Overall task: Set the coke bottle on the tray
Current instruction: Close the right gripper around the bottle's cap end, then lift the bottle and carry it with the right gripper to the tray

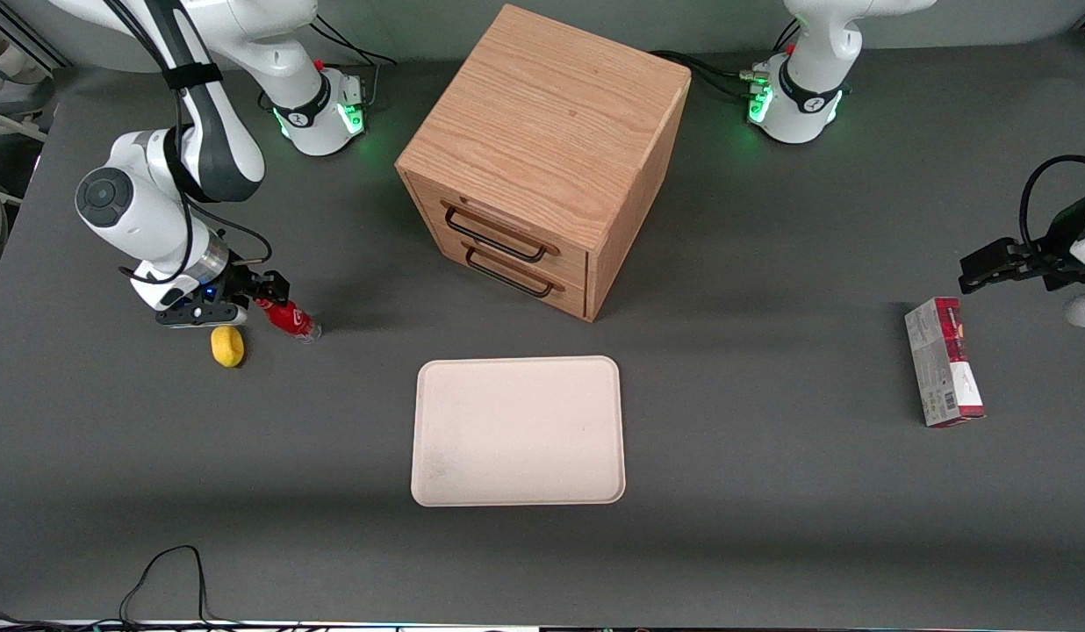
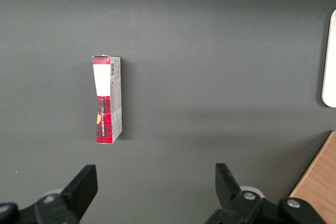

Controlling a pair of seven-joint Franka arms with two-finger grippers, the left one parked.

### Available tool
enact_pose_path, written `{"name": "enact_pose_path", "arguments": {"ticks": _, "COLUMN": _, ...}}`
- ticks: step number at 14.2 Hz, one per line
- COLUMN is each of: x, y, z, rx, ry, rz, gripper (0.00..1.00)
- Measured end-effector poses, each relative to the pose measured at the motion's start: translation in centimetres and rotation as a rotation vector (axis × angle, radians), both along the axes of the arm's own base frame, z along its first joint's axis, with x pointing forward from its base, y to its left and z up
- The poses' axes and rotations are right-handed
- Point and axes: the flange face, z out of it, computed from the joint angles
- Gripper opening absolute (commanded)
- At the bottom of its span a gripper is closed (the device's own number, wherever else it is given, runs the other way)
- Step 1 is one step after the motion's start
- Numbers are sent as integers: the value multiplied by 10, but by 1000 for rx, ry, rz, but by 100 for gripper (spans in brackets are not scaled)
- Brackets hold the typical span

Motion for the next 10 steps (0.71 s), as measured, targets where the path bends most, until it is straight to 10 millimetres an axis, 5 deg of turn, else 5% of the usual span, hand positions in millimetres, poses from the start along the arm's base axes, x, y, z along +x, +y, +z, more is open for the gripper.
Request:
{"name": "enact_pose_path", "arguments": {"ticks": 2, "x": 0, "y": 2, "z": 0, "rx": 0, "ry": -1, "rz": 3, "gripper": 14}}
{"name": "enact_pose_path", "arguments": {"ticks": 6, "x": 4, "y": 4, "z": 4, "rx": 2, "ry": -12, "rz": 6, "gripper": 10}}
{"name": "enact_pose_path", "arguments": {"ticks": 8, "x": 18, "y": 9, "z": 23, "rx": 3, "ry": -31, "rz": 13, "gripper": 10}}
{"name": "enact_pose_path", "arguments": {"ticks": 10, "x": 44, "y": 17, "z": 62, "rx": 10, "ry": -12, "rz": 16, "gripper": 10}}
